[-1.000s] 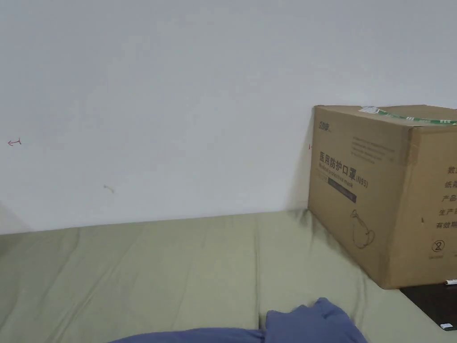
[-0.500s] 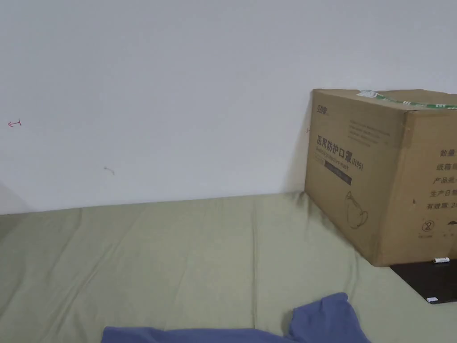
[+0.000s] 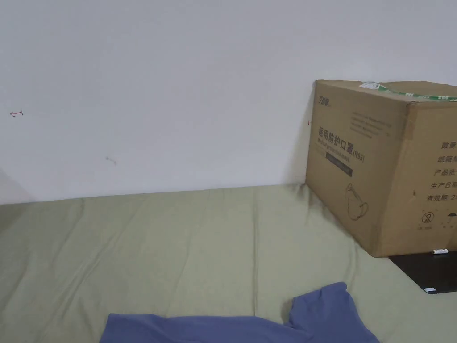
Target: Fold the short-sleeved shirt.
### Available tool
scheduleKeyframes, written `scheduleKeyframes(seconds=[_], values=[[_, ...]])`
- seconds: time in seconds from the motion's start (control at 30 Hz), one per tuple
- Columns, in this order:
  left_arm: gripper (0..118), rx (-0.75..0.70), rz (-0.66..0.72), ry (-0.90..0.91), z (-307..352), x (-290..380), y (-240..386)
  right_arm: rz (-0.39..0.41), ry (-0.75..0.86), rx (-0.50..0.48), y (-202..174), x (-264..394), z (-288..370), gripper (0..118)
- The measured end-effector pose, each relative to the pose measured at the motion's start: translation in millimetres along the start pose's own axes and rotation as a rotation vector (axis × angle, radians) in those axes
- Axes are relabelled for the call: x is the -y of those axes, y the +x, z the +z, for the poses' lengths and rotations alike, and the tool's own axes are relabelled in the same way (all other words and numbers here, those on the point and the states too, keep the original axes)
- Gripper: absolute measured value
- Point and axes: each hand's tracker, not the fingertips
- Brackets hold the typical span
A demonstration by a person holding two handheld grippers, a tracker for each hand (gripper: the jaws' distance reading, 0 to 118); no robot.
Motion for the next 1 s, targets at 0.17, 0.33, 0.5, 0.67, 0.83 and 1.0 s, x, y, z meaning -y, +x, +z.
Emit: scheduleKeyframes(seconds=[0.17, 0.33, 0.5, 0.67, 0.83, 1.0], values=[[117, 0.036, -0.032, 0.265, 37.5, -25.8, 26.0, 0.173, 0.516, -0.074, -44.3, 9.8, 52.9, 116], [108, 0.038, 0.001, 0.636, 78.5, -22.8, 51.4, 0.232, 0.884, -0.086, -77.6, 33.5, 75.6, 101], [1, -0.004, -0.085, 0.659, 82.7, -18.3, 75.9, 0.264, 0.912, -0.082, -96.8, 32.3, 75.6, 11], [1, 0.048, -0.072, 0.607, 78.1, -19.0, 77.9, 0.279, 0.888, -0.077, -101.4, 26.6, 73.2, 7], [1, 0.033, -0.063, 0.51, 62.1, -48.6, 69.4, 0.301, 0.861, -0.099, -98.4, 12.8, 69.8, 1], [0, 0.069, -0.065, 0.285, -15.1, -104.2, 40.0, 0.297, 0.842, -0.095, -97.2, -4.8, 61.6, 0]])
